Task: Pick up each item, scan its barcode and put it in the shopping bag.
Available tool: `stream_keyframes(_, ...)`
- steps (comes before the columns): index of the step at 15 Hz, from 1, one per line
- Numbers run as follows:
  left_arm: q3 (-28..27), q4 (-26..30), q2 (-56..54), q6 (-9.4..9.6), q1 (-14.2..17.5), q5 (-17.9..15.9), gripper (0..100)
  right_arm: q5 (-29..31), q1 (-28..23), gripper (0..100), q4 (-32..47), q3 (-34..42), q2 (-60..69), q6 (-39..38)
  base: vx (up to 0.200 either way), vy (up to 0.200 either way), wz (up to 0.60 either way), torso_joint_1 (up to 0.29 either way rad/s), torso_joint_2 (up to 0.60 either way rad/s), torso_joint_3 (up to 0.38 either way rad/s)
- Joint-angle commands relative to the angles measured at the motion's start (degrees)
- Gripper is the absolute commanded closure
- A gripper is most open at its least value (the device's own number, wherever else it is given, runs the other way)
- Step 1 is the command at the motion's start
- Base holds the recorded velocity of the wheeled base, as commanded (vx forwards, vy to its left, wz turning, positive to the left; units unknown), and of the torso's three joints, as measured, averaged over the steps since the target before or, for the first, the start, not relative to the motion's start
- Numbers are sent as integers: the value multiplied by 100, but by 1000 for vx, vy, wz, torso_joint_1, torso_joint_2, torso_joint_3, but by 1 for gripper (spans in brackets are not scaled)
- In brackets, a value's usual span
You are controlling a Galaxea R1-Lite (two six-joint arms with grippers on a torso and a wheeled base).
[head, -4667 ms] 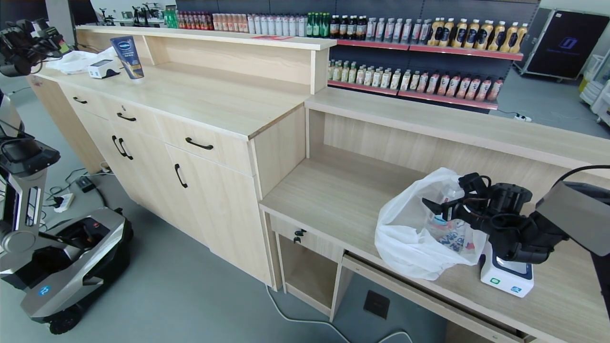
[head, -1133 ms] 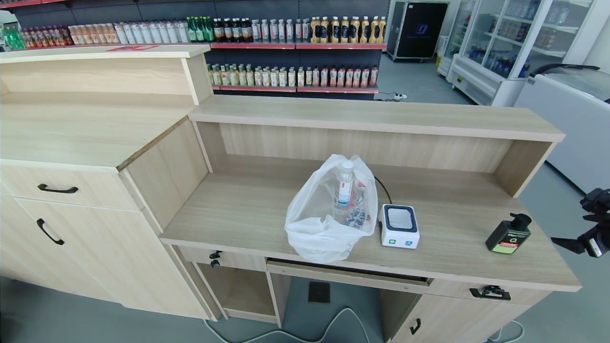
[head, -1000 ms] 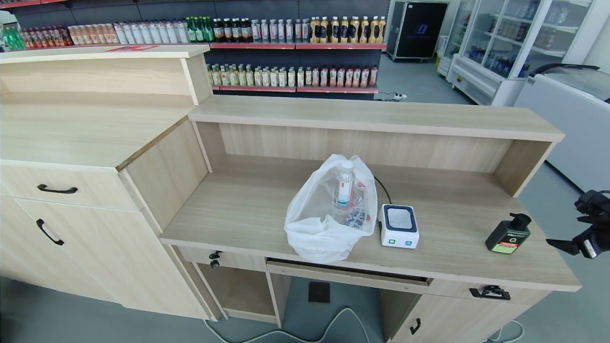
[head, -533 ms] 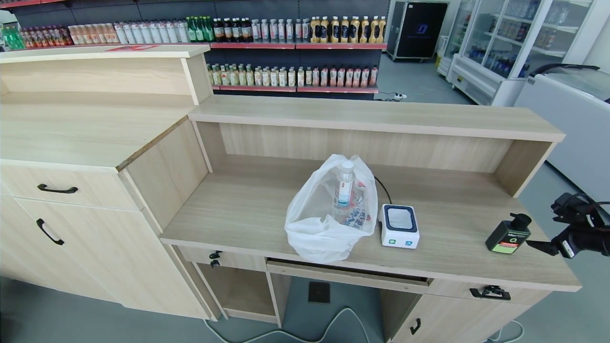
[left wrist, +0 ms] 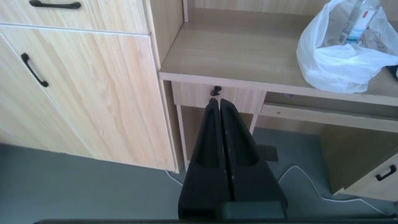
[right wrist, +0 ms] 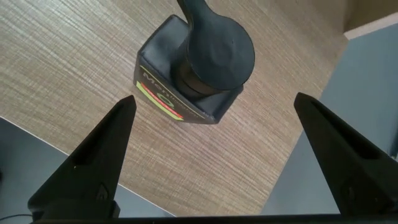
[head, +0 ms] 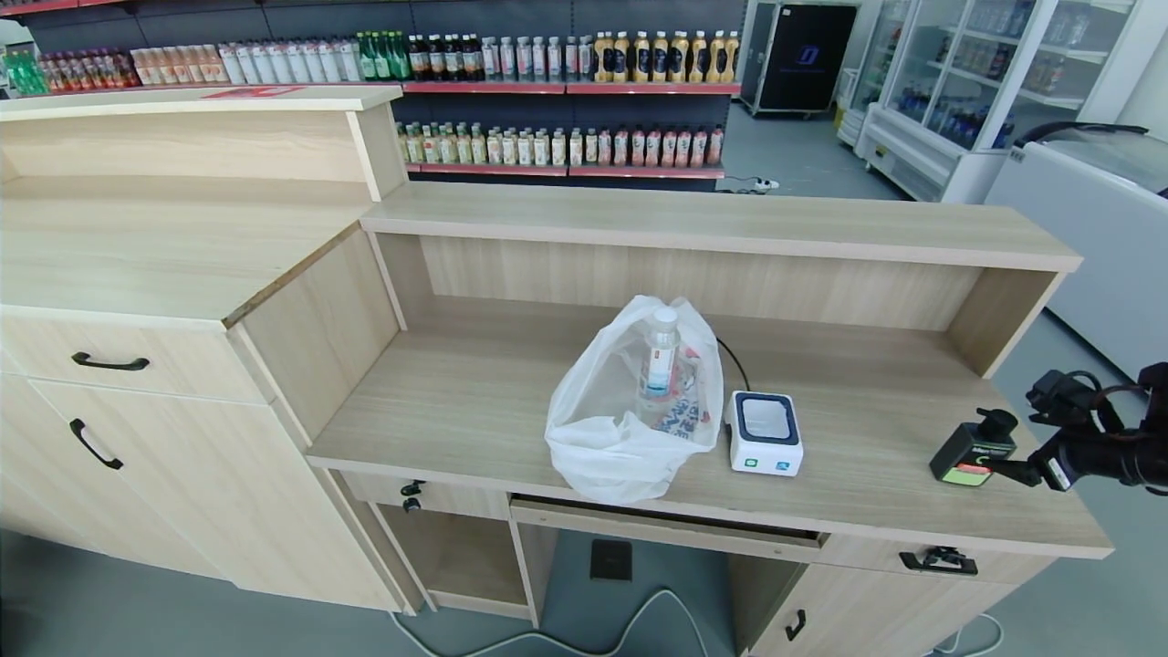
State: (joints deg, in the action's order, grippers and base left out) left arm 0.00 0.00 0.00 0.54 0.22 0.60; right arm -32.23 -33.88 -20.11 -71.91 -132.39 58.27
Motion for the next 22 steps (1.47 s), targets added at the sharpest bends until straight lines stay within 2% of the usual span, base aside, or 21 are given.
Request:
stream_keyframes(1,0,0,0,-1,4,2,100,-2,30,0,-1,-33,-120,9,0,0,0,0,0,0)
stream_keyframes(22,0,0,0,-1,4,2,100,-11,505,0,-19,-350,-472,-272,0,0,0,0,0,0)
